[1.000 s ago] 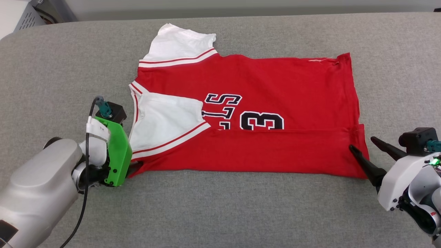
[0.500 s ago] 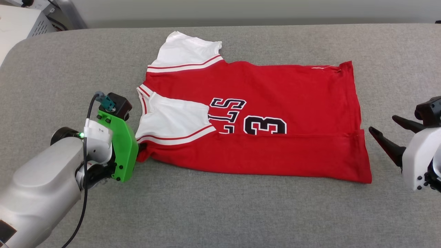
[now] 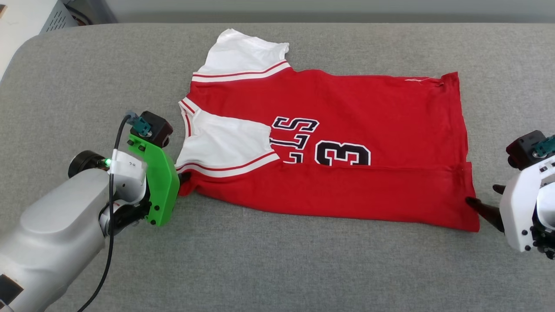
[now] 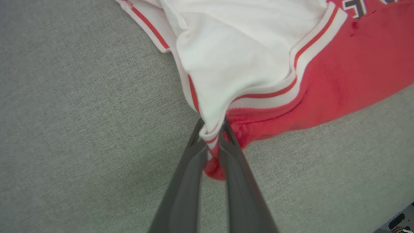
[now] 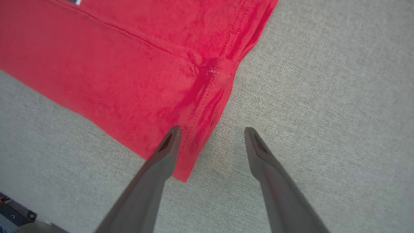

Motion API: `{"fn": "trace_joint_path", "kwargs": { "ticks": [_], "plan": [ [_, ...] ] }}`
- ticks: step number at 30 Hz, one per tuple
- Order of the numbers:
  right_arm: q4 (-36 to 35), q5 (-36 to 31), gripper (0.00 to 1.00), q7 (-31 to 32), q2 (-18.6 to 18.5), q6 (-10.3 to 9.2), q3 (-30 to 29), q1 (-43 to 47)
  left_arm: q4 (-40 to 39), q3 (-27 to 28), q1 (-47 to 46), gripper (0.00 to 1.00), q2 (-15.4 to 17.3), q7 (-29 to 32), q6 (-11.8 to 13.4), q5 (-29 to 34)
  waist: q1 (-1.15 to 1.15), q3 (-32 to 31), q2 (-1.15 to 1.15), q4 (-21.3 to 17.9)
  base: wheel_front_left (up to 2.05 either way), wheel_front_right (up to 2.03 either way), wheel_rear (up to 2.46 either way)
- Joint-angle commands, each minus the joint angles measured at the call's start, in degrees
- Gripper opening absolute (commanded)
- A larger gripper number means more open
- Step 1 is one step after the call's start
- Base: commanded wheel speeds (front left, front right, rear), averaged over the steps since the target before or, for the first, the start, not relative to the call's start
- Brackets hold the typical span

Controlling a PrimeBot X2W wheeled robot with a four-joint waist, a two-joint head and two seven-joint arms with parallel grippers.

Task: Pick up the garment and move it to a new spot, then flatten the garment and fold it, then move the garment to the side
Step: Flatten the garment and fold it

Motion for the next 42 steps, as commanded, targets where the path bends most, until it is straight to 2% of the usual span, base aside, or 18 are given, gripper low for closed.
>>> {"fn": "trace_joint_path", "kwargs": {
  "ticks": [1,6,7,9,10,11,12,19,27,36,42],
  "plan": [
    [1.0,-0.4,1.0,0.2,0.7,-0.04,0.5,-0.4,0.0,0.0,-1.2,0.0,-0.4,-0.5,-0.1,0.2,0.0,0.8,0.0,0.5,0.0,0.0,0.0],
    [7.5,0.0,1.0,-0.5,4.0,-0.04,3.2,0.6,0.9,0.0,-0.9,0.0,-1.1,-1.3,-0.1,0.2,0.0,1.9,0.0,1.0,0.0,0.0,0.0],
    [9.4,0.6,1.0,-1.1,4.7,-0.04,5.3,1.2,1.5,-0.2,-0.5,0.0,-1.4,-1.7,-0.1,-0.1,0.0,2.1,0.0,1.1,0.0,0.0,0.0],
    [9.8,1.2,1.0,-2.1,4.8,-0.04,6.5,1.3,1.8,-0.3,-0.1,0.0,-1.6,-2.0,-0.1,-0.2,0.0,2.2,0.0,1.1,0.0,0.0,0.0],
    [9.9,1.5,0.62,-2.7,4.7,-0.04,6.8,1.2,2.0,-0.3,0.0,0.0,-1.6,-2.2,-0.1,-0.3,0.0,2.1,0.0,1.1,0.0,0.0,0.0],
    [9.8,1.7,0.19,-3.6,4.6,-0.04,7.3,1.0,2.2,-0.3,0.3,0.0,-1.7,-2.3,-0.1,-0.4,0.0,2.0,0.0,1.0,0.0,0.0,0.0],
    [9.8,1.6,0.0,-4.4,4.3,-0.04,7.7,0.7,2.3,-0.4,0.5,0.0,-1.7,-2.4,-0.1,-0.5,0.0,1.8,0.0,0.9,0.0,0.0,0.0],
    [8.3,2.0,0.0,-9.7,1.9,-0.04,8.5,-0.2,2.7,-0.9,2.4,0.0,-1.1,-3.8,-0.1,-1.1,0.0,-1.3,0.0,0.6,0.0,0.0,0.0],
    [5.2,3.4,0.0,-12.3,-0.8,-0.04,6.7,3.5,-1.5,-1.8,5.8,0.0,1.9,-5.1,0.4,-1.1,0.0,-5.9,0.0,0.7,0.0,0.0,0.0],
    [0.6,4.4,0.0,-11.6,-3.8,-0.04,1.1,10.8,-10.5,-2.9,10.9,0.0,6.0,-5.6,3.7,-1.1,0.0,-8.8,0.0,1.2,0.0,0.0,0.0],
    [-1.8,4.4,0.0,-10.0,-4.7,-0.04,-3.6,15.5,-15.4,-3.8,14.6,0.0,6.9,-5.8,6.2,-1.6,0.0,-9.2,0.0,1.4,0.0,0.0,0.0]
  ]
}}
